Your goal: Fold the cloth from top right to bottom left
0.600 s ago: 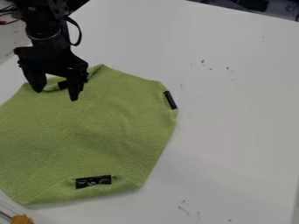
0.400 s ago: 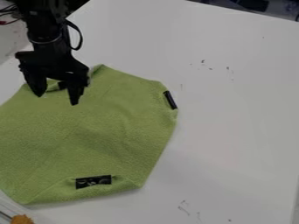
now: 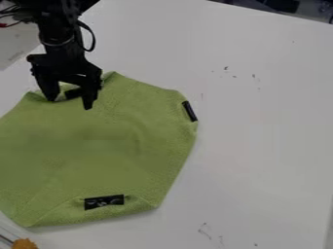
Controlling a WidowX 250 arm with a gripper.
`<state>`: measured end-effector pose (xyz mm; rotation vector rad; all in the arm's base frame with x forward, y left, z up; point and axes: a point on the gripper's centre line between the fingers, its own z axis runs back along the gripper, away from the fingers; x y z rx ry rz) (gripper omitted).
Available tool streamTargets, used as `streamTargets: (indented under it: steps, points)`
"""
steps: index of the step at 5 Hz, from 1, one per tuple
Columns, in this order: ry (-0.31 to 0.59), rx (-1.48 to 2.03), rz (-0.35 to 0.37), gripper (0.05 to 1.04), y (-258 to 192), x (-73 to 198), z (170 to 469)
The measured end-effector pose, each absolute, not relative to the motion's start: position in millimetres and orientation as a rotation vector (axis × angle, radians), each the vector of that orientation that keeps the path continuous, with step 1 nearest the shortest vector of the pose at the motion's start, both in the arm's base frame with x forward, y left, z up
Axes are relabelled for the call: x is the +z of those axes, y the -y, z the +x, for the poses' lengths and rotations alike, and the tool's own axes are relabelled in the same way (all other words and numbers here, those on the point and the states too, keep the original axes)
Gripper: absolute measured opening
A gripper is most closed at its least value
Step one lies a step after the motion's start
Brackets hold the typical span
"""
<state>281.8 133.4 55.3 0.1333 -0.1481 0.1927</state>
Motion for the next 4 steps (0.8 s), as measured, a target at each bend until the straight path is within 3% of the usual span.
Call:
streamTargets:
  steps: [2,4]
  points:
    - [0.167,0.093,0.077,1.0,-171.7,25.8,332.1]
    - [0.156,0.051,0.046,0.963,-186.3,14.1,346.3]
